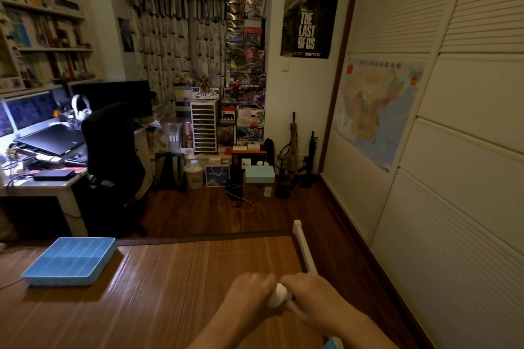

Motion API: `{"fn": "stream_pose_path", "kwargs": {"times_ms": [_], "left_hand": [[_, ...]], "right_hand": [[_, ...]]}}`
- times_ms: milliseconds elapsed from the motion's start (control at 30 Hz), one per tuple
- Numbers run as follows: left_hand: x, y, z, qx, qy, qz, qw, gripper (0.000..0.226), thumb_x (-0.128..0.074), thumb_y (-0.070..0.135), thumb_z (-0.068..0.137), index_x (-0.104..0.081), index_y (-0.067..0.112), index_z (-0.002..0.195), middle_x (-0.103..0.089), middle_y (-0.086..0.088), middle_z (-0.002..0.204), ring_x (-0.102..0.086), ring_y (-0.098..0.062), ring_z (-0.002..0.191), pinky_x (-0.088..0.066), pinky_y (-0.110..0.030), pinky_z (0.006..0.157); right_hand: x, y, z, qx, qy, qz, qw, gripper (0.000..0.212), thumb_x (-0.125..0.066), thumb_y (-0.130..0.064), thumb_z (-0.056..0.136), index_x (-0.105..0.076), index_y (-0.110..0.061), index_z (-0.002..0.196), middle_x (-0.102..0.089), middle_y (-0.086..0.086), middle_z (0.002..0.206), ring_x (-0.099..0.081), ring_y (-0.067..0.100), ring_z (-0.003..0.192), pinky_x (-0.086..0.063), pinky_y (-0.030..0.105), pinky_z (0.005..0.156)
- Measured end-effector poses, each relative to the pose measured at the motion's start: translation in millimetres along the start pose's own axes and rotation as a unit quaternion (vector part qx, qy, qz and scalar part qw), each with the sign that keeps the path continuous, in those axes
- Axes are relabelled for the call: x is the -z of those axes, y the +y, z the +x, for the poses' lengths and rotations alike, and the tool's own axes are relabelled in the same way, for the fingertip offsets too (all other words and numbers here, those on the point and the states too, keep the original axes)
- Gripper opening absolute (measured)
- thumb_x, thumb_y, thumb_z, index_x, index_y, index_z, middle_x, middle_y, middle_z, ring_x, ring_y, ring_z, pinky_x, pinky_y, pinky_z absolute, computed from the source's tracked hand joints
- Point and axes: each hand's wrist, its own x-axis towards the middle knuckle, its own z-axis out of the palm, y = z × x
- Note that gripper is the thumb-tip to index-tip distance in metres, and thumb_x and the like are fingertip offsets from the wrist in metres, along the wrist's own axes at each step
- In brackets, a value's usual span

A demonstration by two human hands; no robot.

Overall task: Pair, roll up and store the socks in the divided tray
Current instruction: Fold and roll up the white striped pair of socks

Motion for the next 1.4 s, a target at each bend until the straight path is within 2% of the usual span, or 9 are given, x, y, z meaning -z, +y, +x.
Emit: {"fn": "stream_pose_path", "kwargs": {"times_ms": [200, 400, 500, 667, 800, 900, 1067, 1233, 1400], "left_hand": [[-4, 1, -2, -0.011, 0.016, 0.033, 0.999, 0.045, -0.059, 0.039, 0.1, -0.047, 0.017, 0.138, -0.057, -0.003, 0.137, -0.056, -0.018, 0.121, -0.042, -0.033, 0.108], [5, 3, 9, 0.024, -0.074, -0.002, 0.997, 0.046, -0.063, 0.026, 0.099, -0.048, 0.016, 0.141, -0.059, -0.007, 0.137, -0.059, -0.022, 0.123, -0.046, -0.034, 0.104], [5, 1, 10, 0.027, -0.066, 0.002, 0.997, 0.045, -0.065, 0.026, 0.097, -0.049, 0.018, 0.139, -0.059, -0.006, 0.137, -0.058, -0.022, 0.122, -0.046, -0.035, 0.105], [-9, -1, 3, -0.023, 0.051, 0.045, 0.997, 0.044, -0.061, 0.041, 0.097, -0.049, 0.021, 0.134, -0.059, 0.0, 0.136, -0.055, -0.017, 0.123, -0.038, -0.033, 0.109], [-10, 3, 3, -0.015, 0.05, 0.055, 0.997, 0.037, -0.058, 0.038, 0.1, -0.05, 0.019, 0.132, -0.06, -0.002, 0.133, -0.057, -0.018, 0.12, -0.038, -0.033, 0.107], [-7, 5, 4, -0.003, 0.011, 0.043, 0.999, 0.033, -0.058, 0.031, 0.101, -0.051, 0.016, 0.129, -0.062, -0.005, 0.129, -0.06, -0.019, 0.111, -0.044, -0.031, 0.097], [6, 8, 6, 0.001, -0.031, 0.008, 0.999, 0.043, -0.056, 0.024, 0.103, -0.044, 0.013, 0.143, -0.057, -0.008, 0.138, -0.058, -0.022, 0.121, -0.045, -0.033, 0.104], [3, 4, 3, -0.008, 0.0, 0.011, 1.0, 0.038, -0.056, 0.027, 0.103, -0.047, 0.016, 0.139, -0.057, -0.006, 0.138, -0.057, -0.02, 0.122, -0.045, -0.034, 0.107], [-13, 4, 3, -0.029, 0.067, 0.046, 0.996, 0.047, -0.057, 0.033, 0.101, -0.042, 0.021, 0.145, -0.048, 0.001, 0.15, -0.045, -0.015, 0.138, -0.029, -0.036, 0.121]], "right_hand": [[11, 2, 3, -0.061, -0.076, 0.183, 0.978, 0.026, -0.068, -0.032, 0.094, -0.063, -0.029, 0.119, -0.067, -0.012, 0.112, -0.063, 0.003, 0.101, -0.052, 0.026, 0.091], [-7, -8, 4, 0.005, -0.017, -0.048, 0.999, 0.05, -0.066, -0.033, 0.092, -0.047, -0.028, 0.137, -0.054, -0.008, 0.136, -0.05, 0.011, 0.123, -0.036, 0.032, 0.109], [-10, -11, 5, -0.001, -0.007, -0.079, 0.997, 0.039, -0.057, -0.032, 0.099, -0.048, -0.022, 0.135, -0.056, -0.001, 0.136, -0.051, 0.015, 0.124, -0.035, 0.033, 0.109], [9, -6, 3, -0.05, -0.085, 0.079, 0.992, 0.03, -0.063, -0.034, 0.096, -0.055, -0.029, 0.125, -0.065, -0.008, 0.12, -0.06, 0.009, 0.107, -0.046, 0.03, 0.097], [16, -4, 3, -0.078, -0.128, 0.178, 0.973, 0.032, -0.068, -0.029, 0.093, -0.06, -0.028, 0.124, -0.067, -0.008, 0.119, -0.064, 0.007, 0.106, -0.051, 0.029, 0.094], [12, -8, 3, -0.066, -0.117, 0.121, 0.984, 0.036, -0.069, -0.028, 0.091, -0.057, -0.029, 0.125, -0.065, -0.007, 0.121, -0.062, 0.011, 0.109, -0.049, 0.028, 0.092], [-13, -19, 9, -0.065, -0.023, -0.054, 0.996, 0.072, -0.07, -0.025, 0.089, -0.033, -0.021, 0.151, -0.045, 0.0, 0.148, -0.043, 0.019, 0.136, -0.033, 0.039, 0.116], [-20, -20, 15, -0.067, -0.028, -0.104, 0.992, 0.036, -0.054, -0.023, 0.101, -0.048, -0.014, 0.136, -0.059, 0.007, 0.133, -0.059, 0.021, 0.119, -0.043, 0.034, 0.103], [-11, -10, 14, -0.076, -0.062, 0.01, 0.995, 0.04, -0.061, -0.029, 0.099, -0.05, -0.021, 0.137, -0.063, 0.001, 0.129, -0.061, 0.017, 0.115, -0.049, 0.033, 0.1]]}}
